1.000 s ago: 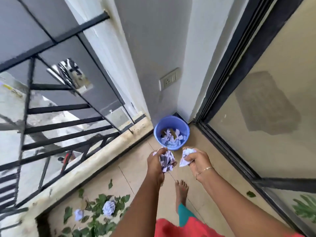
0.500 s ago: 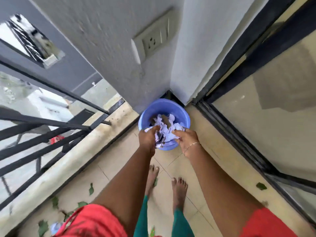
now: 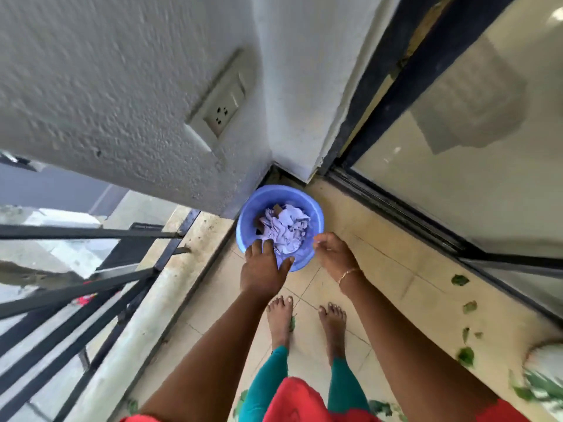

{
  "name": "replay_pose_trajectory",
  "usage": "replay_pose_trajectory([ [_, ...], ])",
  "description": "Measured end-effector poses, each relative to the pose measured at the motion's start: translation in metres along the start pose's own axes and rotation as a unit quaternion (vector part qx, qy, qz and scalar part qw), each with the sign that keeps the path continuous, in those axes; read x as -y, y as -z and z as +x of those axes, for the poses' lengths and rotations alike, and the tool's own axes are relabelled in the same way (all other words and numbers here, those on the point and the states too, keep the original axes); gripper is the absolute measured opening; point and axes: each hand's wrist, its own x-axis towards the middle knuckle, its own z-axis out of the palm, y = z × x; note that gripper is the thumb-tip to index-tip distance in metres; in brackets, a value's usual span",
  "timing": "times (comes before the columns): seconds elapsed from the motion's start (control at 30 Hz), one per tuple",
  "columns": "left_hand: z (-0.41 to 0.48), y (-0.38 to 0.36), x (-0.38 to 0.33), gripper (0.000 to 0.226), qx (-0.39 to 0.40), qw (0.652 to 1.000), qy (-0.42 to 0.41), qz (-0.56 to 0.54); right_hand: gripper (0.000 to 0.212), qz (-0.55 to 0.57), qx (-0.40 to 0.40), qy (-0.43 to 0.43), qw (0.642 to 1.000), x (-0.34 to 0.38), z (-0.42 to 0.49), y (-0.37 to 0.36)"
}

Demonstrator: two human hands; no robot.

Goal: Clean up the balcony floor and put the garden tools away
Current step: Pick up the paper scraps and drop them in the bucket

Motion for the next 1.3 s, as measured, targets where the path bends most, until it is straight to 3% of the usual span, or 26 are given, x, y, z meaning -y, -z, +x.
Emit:
replay_pose_trajectory([
  [0.13, -0.041, 0.016, -0.024, 0.06, 0.003, 0.991, -0.088, 0.101, 0.03, -0.233, -0.047, 0.048, 0.97, -0.021, -0.064, 0.025],
  [0.3, -0.09, 0.02, -0.048, 0.069, 0.039, 0.976, -0.169, 0.134, 0.03, -0.268, -0.13, 0.01, 0.955, -0.056, -0.148, 0.047],
  [0.43, -0.131, 0.011, -0.064, 0.077, 0.071, 0.958, -0.234, 0.147, 0.029, -0.232, -0.195, -0.02, 0.953, -0.093, -0.218, 0.057],
  [0.63, -0.224, -0.006, -0.088, 0.065, 0.093, 0.922, -0.312, 0.209, 0.027, -0.186, -0.275, -0.023, 0.943, -0.151, -0.325, 0.064],
  [0.73, -0.281, -0.019, -0.088, 0.063, 0.131, 0.881, -0.361, 0.275, 0.024, -0.156, -0.329, -0.016, 0.931, -0.187, -0.387, 0.063],
  [0.93, -0.391, -0.06, -0.097, 0.061, 0.177, 0.809, -0.444, 0.342, 0.029, -0.089, -0.411, -0.095, 0.902, -0.269, -0.528, 0.054],
  [1.13, -0.479, -0.103, -0.132, 0.056, 0.194, 0.748, -0.525, 0.358, 0.025, -0.015, -0.534, -0.182, 0.826, -0.346, -0.646, 0.032],
  [1.3, -0.528, -0.138, -0.164, 0.052, 0.196, 0.706, -0.577, 0.361, 0.026, 0.042, -0.588, -0.244, 0.77, -0.389, -0.706, 0.018],
])
